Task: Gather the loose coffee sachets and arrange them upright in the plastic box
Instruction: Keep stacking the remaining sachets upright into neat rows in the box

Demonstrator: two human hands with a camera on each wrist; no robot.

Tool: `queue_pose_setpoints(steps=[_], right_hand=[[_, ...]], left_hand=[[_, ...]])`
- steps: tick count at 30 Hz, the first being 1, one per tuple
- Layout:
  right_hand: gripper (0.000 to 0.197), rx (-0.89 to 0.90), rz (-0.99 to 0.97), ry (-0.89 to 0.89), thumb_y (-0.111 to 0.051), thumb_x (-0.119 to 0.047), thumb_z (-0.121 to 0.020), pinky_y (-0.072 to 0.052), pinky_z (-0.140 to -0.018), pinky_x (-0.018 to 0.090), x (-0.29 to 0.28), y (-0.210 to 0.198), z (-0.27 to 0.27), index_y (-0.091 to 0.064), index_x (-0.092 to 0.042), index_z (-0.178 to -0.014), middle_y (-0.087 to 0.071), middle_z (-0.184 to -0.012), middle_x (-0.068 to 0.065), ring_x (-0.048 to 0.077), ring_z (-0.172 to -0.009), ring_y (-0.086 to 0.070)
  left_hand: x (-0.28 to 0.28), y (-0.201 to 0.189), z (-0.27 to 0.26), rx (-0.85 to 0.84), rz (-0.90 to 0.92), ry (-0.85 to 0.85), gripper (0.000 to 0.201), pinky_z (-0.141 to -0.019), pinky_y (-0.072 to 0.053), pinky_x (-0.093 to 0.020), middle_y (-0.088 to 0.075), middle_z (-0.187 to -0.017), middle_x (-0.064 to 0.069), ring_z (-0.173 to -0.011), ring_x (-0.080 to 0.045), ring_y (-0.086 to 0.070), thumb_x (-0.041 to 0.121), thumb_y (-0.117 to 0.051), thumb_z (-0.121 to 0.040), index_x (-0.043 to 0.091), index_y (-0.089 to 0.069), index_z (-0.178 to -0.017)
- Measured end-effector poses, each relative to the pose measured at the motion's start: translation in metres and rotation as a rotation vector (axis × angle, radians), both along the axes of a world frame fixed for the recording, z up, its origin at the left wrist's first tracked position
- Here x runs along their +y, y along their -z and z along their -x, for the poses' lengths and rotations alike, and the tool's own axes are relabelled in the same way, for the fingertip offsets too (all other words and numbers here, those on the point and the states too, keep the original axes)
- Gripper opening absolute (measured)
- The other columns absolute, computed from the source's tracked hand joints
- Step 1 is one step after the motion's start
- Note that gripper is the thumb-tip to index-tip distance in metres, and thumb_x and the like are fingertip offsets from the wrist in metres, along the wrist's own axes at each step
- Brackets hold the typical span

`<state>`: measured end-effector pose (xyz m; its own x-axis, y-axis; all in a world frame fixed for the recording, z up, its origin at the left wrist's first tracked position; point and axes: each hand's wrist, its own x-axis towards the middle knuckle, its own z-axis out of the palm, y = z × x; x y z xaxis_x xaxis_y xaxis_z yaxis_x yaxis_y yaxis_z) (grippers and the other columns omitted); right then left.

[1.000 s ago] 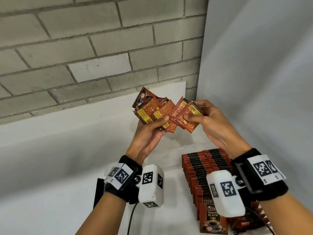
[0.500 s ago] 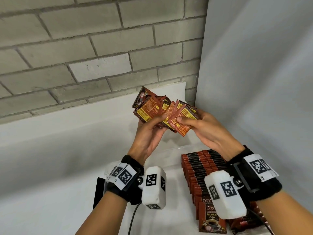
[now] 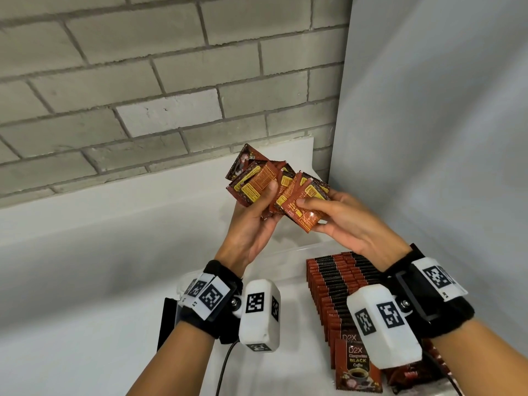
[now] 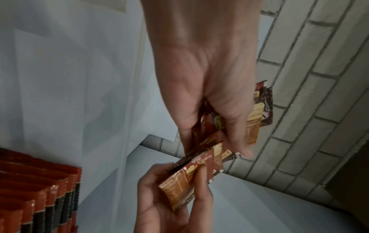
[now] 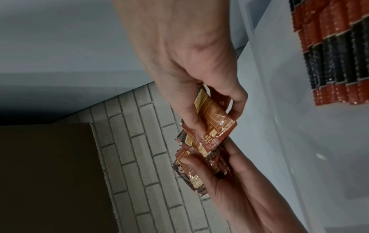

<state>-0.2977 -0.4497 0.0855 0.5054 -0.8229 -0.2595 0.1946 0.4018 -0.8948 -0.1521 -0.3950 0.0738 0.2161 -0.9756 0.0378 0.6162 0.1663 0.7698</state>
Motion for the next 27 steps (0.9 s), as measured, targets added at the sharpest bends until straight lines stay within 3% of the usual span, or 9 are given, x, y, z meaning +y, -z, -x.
queue_pose_setpoints(steps=[2, 6, 11, 14, 17, 20, 22, 25, 27], right_hand=[[0.029, 0.008, 0.001, 0.011, -0.069, 0.001, -0.079, -0.058, -0.080, 0.032, 0.0003, 0.0001, -0.0004, -0.062, -0.008, -0.106, -0.072, -0.102, 0.007, 0.016, -0.092, -0.069], [0.020, 0.031, -0.008, 0.026, -0.068, 0.001, -0.081, -0.057, -0.081, 0.032, -0.0006, -0.0001, -0.0001, -0.063, -0.007, -0.099, -0.074, -0.096, 0.006, 0.016, -0.090, -0.070], [0.021, 0.076, -0.028, 0.014, -0.070, -0.002, -0.081, -0.054, -0.083, 0.037, -0.0014, -0.0008, 0.0026, -0.062, -0.009, -0.099, -0.073, -0.093, 0.005, 0.017, -0.089, -0.067], [0.026, 0.080, -0.040, 0.003, -0.071, -0.004, -0.080, -0.055, -0.083, 0.041, -0.0010, -0.0006, 0.0020, -0.060, -0.010, -0.103, -0.072, -0.094, 0.005, 0.017, -0.088, -0.067], [0.028, 0.056, -0.058, 0.004, -0.070, -0.005, -0.081, -0.058, -0.079, 0.037, -0.0002, -0.0005, 0.0011, -0.058, -0.009, -0.106, -0.072, -0.098, 0.006, 0.017, -0.089, -0.068], [0.029, 0.032, -0.064, 0.003, -0.070, -0.004, -0.081, -0.059, -0.073, 0.034, 0.0005, -0.0009, 0.0009, -0.058, -0.009, -0.106, -0.072, -0.098, 0.007, 0.016, -0.087, -0.069], [0.030, 0.000, -0.051, 0.046, -0.070, 0.000, -0.079, -0.059, -0.070, 0.033, -0.0005, -0.0018, 0.0016, -0.059, -0.009, -0.105, -0.073, -0.096, 0.007, 0.016, -0.086, -0.070], [0.038, -0.056, -0.012, 0.124, -0.071, 0.006, -0.074, -0.058, -0.077, 0.030, -0.0052, -0.0039, 0.0038, -0.058, -0.006, -0.108, -0.072, -0.102, 0.009, 0.018, -0.091, -0.070], [0.043, -0.071, 0.029, 0.128, -0.071, 0.007, -0.073, -0.058, -0.077, 0.026, -0.0073, -0.0043, 0.0059, -0.058, -0.003, -0.113, -0.072, -0.103, 0.009, 0.019, -0.093, -0.070]], left_hand=[[0.0009, -0.0018, 0.0001, 0.011, 0.017, 0.009, 0.044, -0.094, -0.053, -0.036, -0.068, -0.117, -0.010, -0.110, -0.021, -0.064, 0.018, -0.058, -0.084, 0.007, -0.054, -0.126], [0.0020, -0.0016, -0.0023, 0.074, 0.028, 0.045, 0.042, -0.107, -0.041, -0.044, -0.063, -0.124, -0.013, -0.118, -0.026, -0.057, 0.035, -0.043, -0.096, 0.008, -0.055, -0.125], [-0.0022, 0.0036, -0.0042, 0.054, -0.005, 0.005, 0.027, -0.085, -0.056, -0.032, -0.070, -0.107, -0.007, -0.097, -0.017, -0.067, 0.017, -0.043, -0.097, 0.010, -0.056, -0.121], [-0.0029, 0.0056, -0.0049, 0.036, -0.004, -0.033, 0.030, -0.076, -0.056, -0.030, -0.068, -0.106, -0.007, -0.094, -0.017, -0.066, 0.006, -0.045, -0.096, 0.009, -0.051, -0.125], [-0.0028, 0.0047, -0.0046, 0.028, 0.029, -0.033, 0.033, -0.082, -0.055, -0.033, -0.067, -0.106, -0.008, -0.097, -0.020, -0.064, -0.004, -0.048, -0.091, 0.007, -0.054, -0.122], [-0.0032, 0.0048, -0.0054, 0.025, 0.034, -0.055, 0.047, -0.092, -0.052, -0.038, -0.064, -0.113, -0.012, -0.105, -0.025, -0.062, -0.009, -0.052, -0.086, 0.001, -0.049, -0.132], [-0.0029, 0.0047, -0.0058, 0.023, 0.021, -0.065, 0.044, -0.091, -0.052, -0.036, -0.065, -0.112, -0.012, -0.103, -0.023, -0.063, -0.006, -0.053, -0.087, 0.001, -0.050, -0.130], [-0.0017, 0.0017, -0.0062, 0.082, -0.008, -0.035, 0.027, -0.089, -0.054, -0.036, -0.069, -0.107, -0.008, -0.097, -0.020, -0.066, 0.007, -0.050, -0.093, 0.006, -0.057, -0.119], [-0.0017, 0.0012, -0.0054, 0.052, -0.031, -0.030, 0.029, -0.092, -0.054, -0.041, -0.068, -0.112, -0.011, -0.100, -0.022, -0.066, 0.009, -0.048, -0.095, 0.005, -0.055, -0.123]])
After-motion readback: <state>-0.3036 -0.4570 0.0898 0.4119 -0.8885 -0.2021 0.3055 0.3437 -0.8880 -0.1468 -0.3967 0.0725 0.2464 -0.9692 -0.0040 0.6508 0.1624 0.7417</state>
